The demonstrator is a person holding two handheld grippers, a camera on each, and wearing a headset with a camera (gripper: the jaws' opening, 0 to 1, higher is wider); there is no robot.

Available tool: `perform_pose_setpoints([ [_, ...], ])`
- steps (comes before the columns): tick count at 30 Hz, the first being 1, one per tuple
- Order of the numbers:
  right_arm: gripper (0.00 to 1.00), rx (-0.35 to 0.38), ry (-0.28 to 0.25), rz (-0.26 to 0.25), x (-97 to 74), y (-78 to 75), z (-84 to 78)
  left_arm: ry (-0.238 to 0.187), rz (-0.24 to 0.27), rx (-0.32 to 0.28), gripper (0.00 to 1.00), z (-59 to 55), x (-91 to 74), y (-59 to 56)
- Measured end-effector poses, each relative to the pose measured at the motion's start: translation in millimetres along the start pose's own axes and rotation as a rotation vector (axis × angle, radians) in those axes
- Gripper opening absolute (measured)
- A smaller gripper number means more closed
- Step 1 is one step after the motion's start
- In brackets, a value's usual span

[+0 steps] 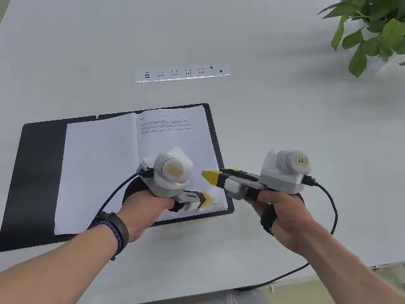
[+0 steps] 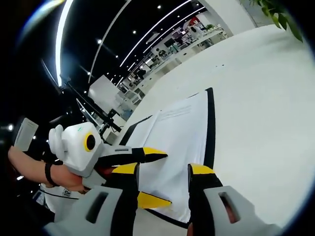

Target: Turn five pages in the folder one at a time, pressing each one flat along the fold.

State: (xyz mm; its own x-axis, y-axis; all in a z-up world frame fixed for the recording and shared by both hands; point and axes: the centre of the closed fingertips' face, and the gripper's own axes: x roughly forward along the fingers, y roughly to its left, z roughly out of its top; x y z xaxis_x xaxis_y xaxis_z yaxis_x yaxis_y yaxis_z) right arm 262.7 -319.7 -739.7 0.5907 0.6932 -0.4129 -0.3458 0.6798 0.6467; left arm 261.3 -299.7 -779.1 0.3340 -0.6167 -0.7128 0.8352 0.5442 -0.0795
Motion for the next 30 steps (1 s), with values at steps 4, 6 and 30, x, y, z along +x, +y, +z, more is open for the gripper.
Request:
perform_pose_setpoints([
  [4, 0.38, 0.012, 0.004, 0.002, 1.4, -2.9, -2.2, 0.001, -0.004, -0.004, 0.61, 0.2, -0.6, -0.8],
  [6, 0.37, 0.024, -0.002, 0.001, 0.8, -5.3, -2.5, 0.007, -0.009, 0.006, 0.62, -0.3, -0.9, -1.9],
  [30, 0.15, 0.102, -0.035, 0.037, -13.6, 3.4, -15.5, -0.045, -0.022, -0.028, 0.68, 6.4, -24.8, -4.5],
])
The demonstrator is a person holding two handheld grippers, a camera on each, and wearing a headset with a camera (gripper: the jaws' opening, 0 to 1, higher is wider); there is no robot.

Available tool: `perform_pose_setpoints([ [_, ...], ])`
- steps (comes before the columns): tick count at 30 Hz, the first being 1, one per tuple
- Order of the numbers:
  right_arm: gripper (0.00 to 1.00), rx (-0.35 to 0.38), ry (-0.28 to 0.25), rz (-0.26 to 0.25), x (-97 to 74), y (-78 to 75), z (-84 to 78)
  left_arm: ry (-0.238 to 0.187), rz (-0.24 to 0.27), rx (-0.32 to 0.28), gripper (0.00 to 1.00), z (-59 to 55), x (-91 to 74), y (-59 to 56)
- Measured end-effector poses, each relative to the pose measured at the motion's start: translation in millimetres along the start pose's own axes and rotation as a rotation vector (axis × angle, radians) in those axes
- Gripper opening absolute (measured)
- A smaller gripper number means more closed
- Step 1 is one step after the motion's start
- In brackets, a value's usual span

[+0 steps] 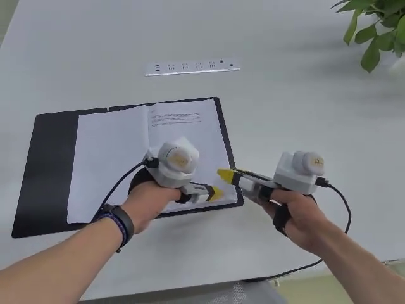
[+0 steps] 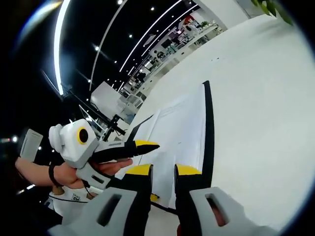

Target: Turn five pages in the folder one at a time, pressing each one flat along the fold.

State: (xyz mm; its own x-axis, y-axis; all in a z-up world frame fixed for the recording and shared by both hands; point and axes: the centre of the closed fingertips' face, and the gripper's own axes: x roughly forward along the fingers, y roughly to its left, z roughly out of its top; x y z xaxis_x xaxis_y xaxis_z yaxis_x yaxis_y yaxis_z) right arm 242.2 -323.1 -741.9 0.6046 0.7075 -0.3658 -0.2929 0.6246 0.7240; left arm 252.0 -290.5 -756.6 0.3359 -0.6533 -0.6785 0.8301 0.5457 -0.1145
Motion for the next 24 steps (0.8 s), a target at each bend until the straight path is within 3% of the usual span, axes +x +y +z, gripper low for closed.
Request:
perform_pose_setpoints([
  [5, 0.07, 0.021, 0.015, 0.001, -2.4, 3.5, -8.3, 0.002, 0.004, 0.009, 0.69, -2.6, -7.9, -2.6],
  [14, 0.01, 0.026, -0.025, 0.011, -3.3, 18.7, -1.7, -0.020, 0.022, -0.013, 0.70, -5.4, -28.3, 2.3],
  [24, 0.00, 0.020, -0.044, 0.022, 2.3, 31.0, 4.3, -0.069, 0.075, -0.062, 0.70, -10.8, -63.0, 17.1],
])
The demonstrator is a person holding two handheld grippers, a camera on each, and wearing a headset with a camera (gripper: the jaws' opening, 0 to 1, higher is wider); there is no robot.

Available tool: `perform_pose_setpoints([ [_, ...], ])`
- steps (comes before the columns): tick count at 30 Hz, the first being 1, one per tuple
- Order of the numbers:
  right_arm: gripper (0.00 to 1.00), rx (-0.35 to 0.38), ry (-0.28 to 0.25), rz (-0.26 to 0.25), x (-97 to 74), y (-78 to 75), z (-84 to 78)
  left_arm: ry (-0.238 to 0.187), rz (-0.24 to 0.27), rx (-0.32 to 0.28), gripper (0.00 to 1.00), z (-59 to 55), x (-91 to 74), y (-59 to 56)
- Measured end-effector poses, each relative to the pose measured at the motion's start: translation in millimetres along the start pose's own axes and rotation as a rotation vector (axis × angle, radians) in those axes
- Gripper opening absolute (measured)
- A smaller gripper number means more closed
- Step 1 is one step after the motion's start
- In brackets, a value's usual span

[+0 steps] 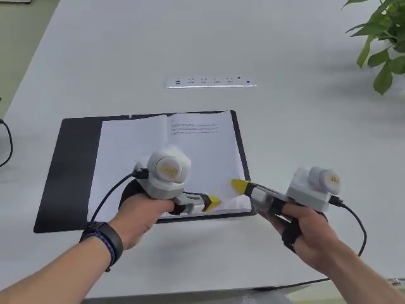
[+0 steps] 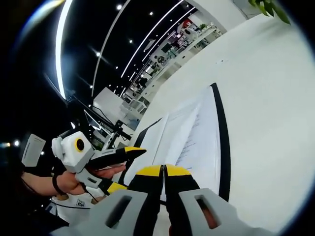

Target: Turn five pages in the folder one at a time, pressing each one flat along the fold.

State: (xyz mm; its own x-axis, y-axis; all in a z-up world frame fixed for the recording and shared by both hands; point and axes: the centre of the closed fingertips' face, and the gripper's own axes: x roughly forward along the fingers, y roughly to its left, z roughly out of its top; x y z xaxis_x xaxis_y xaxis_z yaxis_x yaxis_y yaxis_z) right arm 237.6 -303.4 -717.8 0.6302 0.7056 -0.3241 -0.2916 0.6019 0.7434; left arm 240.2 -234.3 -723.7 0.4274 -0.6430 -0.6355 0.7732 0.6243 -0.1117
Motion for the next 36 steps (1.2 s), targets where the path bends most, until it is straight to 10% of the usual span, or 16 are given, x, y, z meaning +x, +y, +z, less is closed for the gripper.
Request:
perform_pose_setpoints([
  [36, 0.00, -0.118, 0.012, 0.059, 44.4, 67.1, 4.1, -0.085, 0.136, -0.072, 0.72, -28.2, -97.7, 62.8],
])
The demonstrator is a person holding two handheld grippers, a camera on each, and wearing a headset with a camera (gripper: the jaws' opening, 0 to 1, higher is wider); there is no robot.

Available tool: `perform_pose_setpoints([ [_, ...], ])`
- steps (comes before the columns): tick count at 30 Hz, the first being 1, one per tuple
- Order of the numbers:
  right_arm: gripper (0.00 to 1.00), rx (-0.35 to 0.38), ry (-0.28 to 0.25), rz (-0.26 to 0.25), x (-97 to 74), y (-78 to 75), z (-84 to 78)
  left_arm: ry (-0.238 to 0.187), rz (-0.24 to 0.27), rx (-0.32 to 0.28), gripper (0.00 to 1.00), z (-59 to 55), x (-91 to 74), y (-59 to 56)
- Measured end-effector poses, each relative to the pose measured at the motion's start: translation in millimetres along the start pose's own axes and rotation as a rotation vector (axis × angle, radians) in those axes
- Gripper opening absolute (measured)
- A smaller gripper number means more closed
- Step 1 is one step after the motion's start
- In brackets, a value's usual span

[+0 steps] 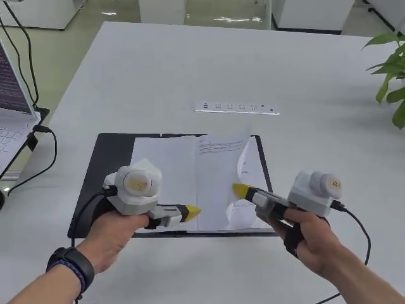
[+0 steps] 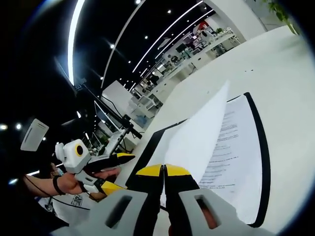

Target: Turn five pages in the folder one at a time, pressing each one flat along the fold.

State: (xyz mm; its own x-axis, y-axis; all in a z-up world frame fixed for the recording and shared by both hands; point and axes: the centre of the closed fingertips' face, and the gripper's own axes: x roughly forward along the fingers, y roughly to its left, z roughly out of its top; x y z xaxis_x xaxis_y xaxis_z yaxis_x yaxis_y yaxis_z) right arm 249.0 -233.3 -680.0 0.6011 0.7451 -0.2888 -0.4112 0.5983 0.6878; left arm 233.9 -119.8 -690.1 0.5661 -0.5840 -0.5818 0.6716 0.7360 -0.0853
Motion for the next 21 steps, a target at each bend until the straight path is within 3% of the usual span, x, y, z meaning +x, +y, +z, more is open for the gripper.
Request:
perform_pose_setpoints([
  [21, 0.00, -0.045, 0.039, 0.053, 39.2, 43.1, -10.9, -0.029, 0.057, -0.012, 0.73, -13.3, -46.5, 36.2],
])
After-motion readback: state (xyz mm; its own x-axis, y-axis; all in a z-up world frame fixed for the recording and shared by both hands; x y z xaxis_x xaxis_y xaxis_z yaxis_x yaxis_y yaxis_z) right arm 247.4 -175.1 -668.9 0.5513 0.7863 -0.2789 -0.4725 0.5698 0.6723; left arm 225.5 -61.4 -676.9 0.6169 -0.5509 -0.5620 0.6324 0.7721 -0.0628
